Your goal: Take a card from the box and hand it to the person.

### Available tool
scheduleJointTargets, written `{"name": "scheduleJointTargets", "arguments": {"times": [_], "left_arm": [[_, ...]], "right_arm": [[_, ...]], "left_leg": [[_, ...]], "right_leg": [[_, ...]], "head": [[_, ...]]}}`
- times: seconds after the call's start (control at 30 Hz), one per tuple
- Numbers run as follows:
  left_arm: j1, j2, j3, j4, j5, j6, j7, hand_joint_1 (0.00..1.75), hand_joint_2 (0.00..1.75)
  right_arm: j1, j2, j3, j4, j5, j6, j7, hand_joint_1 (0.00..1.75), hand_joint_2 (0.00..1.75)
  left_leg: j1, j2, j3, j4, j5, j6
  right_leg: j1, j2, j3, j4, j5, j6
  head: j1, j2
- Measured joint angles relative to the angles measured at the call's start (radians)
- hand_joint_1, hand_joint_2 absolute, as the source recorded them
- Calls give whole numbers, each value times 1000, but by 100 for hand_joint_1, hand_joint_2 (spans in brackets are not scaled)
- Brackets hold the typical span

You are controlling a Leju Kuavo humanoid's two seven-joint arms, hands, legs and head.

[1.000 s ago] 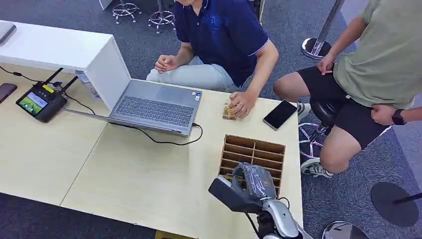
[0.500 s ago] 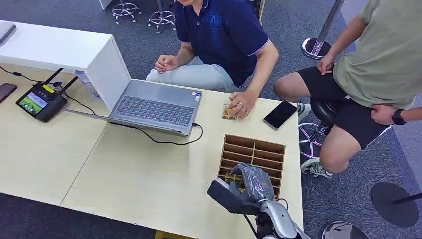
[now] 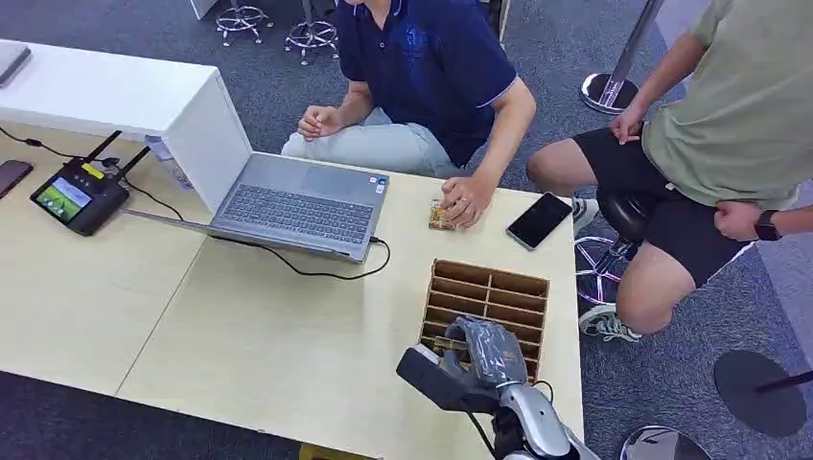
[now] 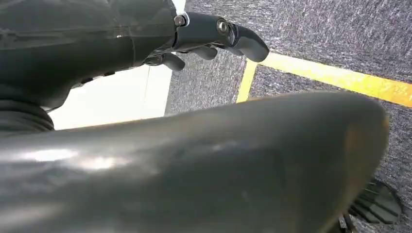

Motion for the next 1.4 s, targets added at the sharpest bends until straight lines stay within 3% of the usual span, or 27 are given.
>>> {"name": "scheduleJointTargets", "arguments": {"times": [0.27,0.37,0.6,0.7,0.73,0.87,1.0,1.17,1.4], "left_arm": [[0,-2,0,0,0,-1,-1,0,0],[0,-2,0,0,19,-12,-8,0,0],[0,-3,4,0,97,-24,-66,0,0],[1,-3,18,0,155,-40,-103,0,0],[1,-3,28,0,179,-45,-119,0,175],[2,-4,79,0,271,-75,-188,0,175],[3,-4,124,0,288,-76,-227,0,175],[5,-4,166,1,303,-56,-237,0,175],[7,-4,195,2,296,-48,-230,0,175]], "right_arm": [[-2,0,2,0,1,8,8,117,175],[-3,0,2,0,2,11,10,134,175],[-4,-1,2,0,6,16,17,150,175],[-3,-2,3,0,14,16,19,175,175],[-3,-2,3,0,16,16,19,175,175],[-1,-2,3,0,18,18,22,175,175],[2,-4,3,0,23,13,21,175,175],[7,-6,2,-2,35,-39,-5,175,175],[-23,-10,-16,-56,30,-164,-65,175,175]], "left_leg": [[0,0,0,0,0,0],[0,0,0,0,0,0],[0,0,0,0,0,0],[0,0,0,0,0,0],[0,0,0,0,0,0],[0,0,0,0,0,0],[0,0,0,0,0,0],[0,0,0,0,0,0],[0,0,0,0,0,0]], "right_leg": [[0,0,0,0,0,0],[0,0,0,0,0,0],[0,0,0,0,0,0],[0,0,0,0,0,0],[0,0,0,0,0,0],[0,0,0,0,0,0],[0,0,0,0,0,0],[0,0,0,0,0,0],[0,0,0,0,0,0]], "head": [[0,0],[0,0],[0,0],[0,0],[0,0],[0,0],[0,0],[0,0],[0,0]]}}
